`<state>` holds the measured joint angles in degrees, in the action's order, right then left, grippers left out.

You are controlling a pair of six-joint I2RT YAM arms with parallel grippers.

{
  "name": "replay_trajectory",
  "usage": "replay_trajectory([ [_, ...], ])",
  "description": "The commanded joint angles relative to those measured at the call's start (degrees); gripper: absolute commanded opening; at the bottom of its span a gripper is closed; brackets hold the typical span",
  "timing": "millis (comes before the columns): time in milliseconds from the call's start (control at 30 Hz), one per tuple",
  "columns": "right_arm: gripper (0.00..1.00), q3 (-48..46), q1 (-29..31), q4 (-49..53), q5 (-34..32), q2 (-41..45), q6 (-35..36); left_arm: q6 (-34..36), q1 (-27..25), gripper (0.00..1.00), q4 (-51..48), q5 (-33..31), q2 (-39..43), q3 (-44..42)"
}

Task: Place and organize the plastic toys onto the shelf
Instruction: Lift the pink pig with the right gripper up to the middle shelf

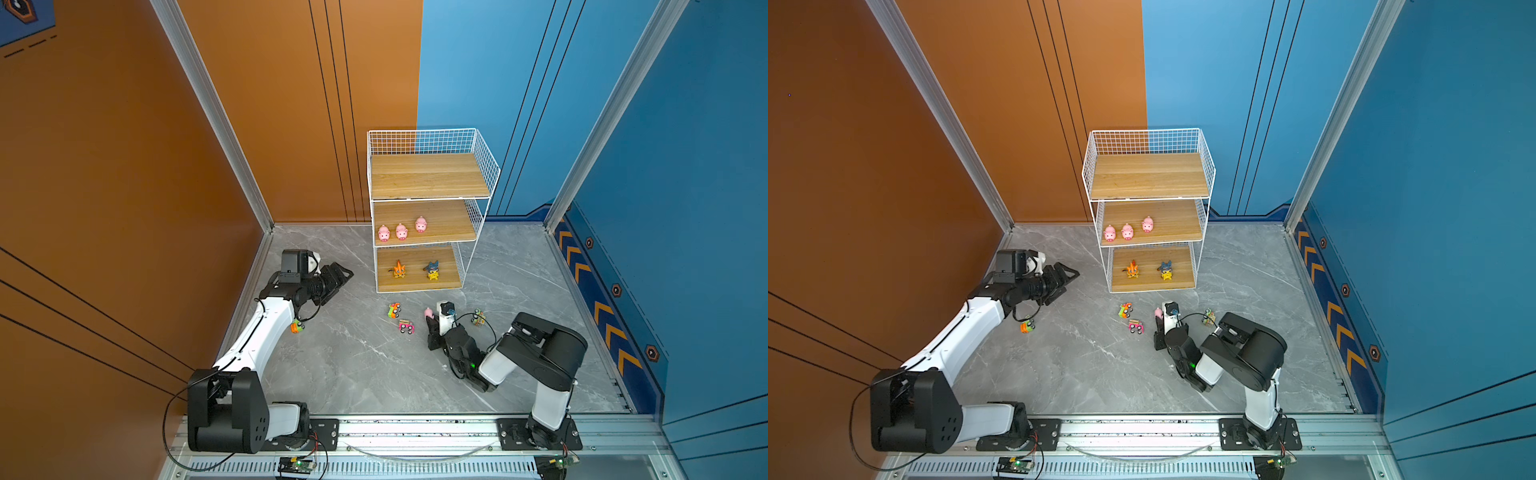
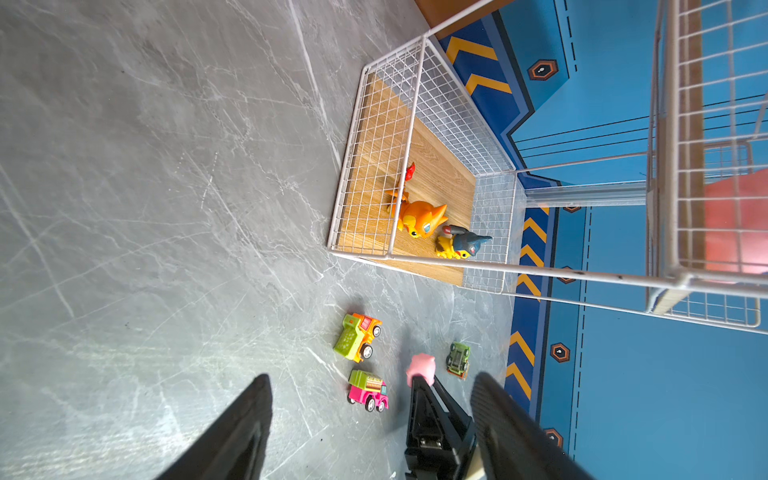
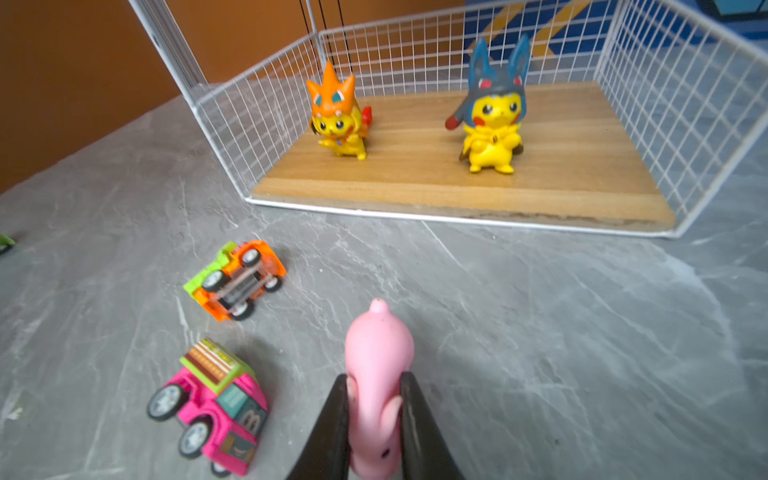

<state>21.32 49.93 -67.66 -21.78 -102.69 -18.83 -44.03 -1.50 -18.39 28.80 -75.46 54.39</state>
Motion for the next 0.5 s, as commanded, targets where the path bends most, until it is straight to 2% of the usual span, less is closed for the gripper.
replay_trajectory([
  [0,0.21,0.13,0.29,8.21,-0.37,6.37,2.47,0.17,0.53,0.77,0.28,0.56,-0.02,-0.6],
  [200,0.2,2.98,-0.05,21.65,2.01,18.38,5.03,0.17,0.49,0.77,0.33,0.74,0.05,-0.62],
  [300,0.2,7.38,-1.07,32.04,3.32,24.48,6.84,0.18,0.44,0.77,0.28,0.94,0.05,-0.63],
  [467,0.21,14.91,-4.97,43.05,4.71,30.4,9.91,0.0,0.13,0.77,0.31,0.95,0.38,-0.75],
])
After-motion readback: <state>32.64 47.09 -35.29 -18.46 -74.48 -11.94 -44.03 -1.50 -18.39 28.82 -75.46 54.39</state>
